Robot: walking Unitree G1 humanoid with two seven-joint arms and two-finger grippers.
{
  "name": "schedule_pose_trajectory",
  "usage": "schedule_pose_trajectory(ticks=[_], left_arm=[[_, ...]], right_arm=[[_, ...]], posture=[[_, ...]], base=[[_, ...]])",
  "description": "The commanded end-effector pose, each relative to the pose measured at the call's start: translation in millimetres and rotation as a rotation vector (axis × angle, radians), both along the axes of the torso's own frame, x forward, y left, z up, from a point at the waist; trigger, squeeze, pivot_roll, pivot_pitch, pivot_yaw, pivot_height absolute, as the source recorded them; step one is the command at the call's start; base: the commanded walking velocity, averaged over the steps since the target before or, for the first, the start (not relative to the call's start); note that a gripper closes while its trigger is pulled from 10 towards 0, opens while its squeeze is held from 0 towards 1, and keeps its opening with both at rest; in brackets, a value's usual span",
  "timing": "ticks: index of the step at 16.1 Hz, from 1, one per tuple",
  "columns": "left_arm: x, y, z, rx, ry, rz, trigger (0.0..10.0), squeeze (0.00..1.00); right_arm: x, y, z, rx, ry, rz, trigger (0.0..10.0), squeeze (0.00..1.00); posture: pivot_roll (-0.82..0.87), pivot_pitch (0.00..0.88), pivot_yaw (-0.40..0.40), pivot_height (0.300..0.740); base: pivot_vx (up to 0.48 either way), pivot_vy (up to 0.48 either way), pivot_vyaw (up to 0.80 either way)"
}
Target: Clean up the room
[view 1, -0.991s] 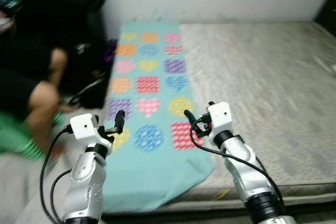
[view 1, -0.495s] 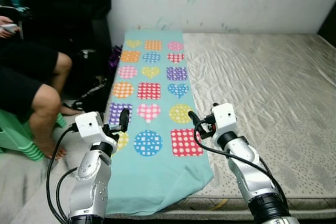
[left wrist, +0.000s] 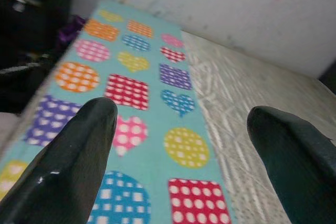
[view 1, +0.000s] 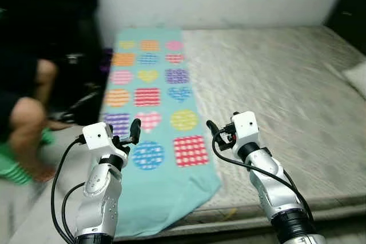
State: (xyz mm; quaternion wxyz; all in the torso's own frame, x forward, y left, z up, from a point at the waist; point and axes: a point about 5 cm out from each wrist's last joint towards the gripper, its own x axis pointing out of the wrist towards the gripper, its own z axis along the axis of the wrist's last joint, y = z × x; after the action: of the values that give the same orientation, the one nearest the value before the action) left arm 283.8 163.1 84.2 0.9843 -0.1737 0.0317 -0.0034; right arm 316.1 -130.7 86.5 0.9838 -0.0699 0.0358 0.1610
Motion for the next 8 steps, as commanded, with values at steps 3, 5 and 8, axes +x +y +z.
schedule_pose_trajectory(ticks=[3,5,8], left_arm=[[1.3,-0.7,-1.2,0.008,0.014,-0.003,10.0,0.0],[1.7,-0.9,-1.1,0.009,0.015,-0.003,10.0,0.0],[1.9,-0.9,-1.5,0.007,0.016,-0.003,10.0,0.0]], right_arm=[[1.8,-2.3,1.7,0.001,0.0,-0.012,10.0,0.0],[2.1,-2.1,1.5,-0.001,0.003,-0.01,10.0,0.0],[2.4,-1.6,0.8,-0.002,0.009,-0.009,10.0,0.0]], posture=[[-0.17,0.0,0.0,0.74],[-0.17,0.0,0.0,0.74],[-0.17,0.0,-0.002,0.74]], base=[[0.0,0.0,-0.8],[0.0,0.0,-0.8],[0.0,0.0,-0.8]])
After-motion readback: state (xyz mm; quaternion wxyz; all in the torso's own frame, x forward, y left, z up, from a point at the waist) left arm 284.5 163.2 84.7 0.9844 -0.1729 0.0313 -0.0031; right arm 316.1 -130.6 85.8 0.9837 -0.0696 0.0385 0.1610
